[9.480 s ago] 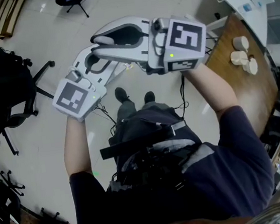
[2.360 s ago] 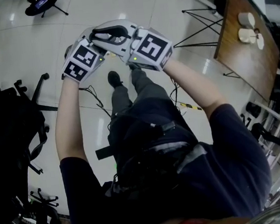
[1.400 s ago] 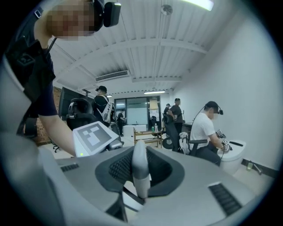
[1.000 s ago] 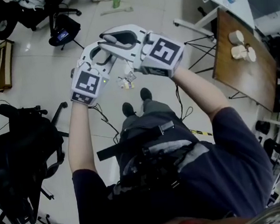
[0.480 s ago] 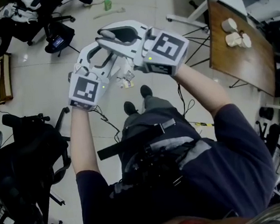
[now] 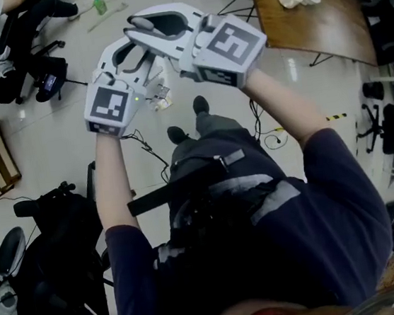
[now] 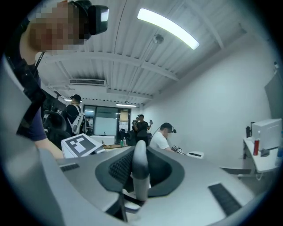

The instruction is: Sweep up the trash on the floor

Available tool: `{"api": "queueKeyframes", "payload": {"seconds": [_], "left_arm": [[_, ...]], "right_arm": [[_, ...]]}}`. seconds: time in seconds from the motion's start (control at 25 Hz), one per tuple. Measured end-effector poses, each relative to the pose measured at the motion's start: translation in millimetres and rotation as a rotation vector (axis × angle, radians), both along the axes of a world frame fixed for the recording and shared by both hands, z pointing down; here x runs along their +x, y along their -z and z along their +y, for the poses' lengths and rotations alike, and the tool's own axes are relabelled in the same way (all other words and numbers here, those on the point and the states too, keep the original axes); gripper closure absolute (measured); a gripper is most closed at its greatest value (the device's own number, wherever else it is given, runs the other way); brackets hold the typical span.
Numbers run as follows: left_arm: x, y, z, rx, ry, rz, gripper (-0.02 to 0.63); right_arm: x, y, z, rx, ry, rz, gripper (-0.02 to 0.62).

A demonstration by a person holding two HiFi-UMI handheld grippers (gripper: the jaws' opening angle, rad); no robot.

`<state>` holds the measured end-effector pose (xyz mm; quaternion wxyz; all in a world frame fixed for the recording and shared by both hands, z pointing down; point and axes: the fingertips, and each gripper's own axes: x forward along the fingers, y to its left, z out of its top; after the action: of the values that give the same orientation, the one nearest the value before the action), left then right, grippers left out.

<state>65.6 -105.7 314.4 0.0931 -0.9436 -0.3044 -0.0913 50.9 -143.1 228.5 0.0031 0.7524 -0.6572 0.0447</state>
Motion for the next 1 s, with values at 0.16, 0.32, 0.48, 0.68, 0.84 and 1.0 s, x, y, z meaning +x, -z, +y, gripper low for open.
{"api": "queueKeyframes", "payload": {"seconds": [0.16,0.32,0.48,0.68,0.84,1.0], "left_arm": [[24.6,-2.2,34.1,0.043,-0.044,-0.024,0.505],[49.7,-2.0,67.6,0.057,-0.077,-0.04,0.505],[73.8,-14.2,105.9,0.087,-0.108,-0.069,0.505],[104.7,-26.0,158.6,0.1,-0.149,-0.114,0.505],[120.9,-31.8,198.1,0.096,-0.175,-0.136,0.505],[128.5,-37.1,224.4,0.113,-0.186,-0.146,0.505]], "right_arm": [[26.9,0.7,35.1,0.019,-0.076,-0.011,0.509],[54.3,-1.4,70.2,0.046,-0.128,-0.037,0.509],[82.7,-13.2,108.3,0.057,-0.185,-0.087,0.508],[118.4,-23.0,159.6,0.052,-0.239,-0.108,0.508],[137.2,-29.9,198.8,0.04,-0.263,-0.108,0.508],[144.8,-34.5,224.6,0.028,-0.266,-0.097,0.508]]}}
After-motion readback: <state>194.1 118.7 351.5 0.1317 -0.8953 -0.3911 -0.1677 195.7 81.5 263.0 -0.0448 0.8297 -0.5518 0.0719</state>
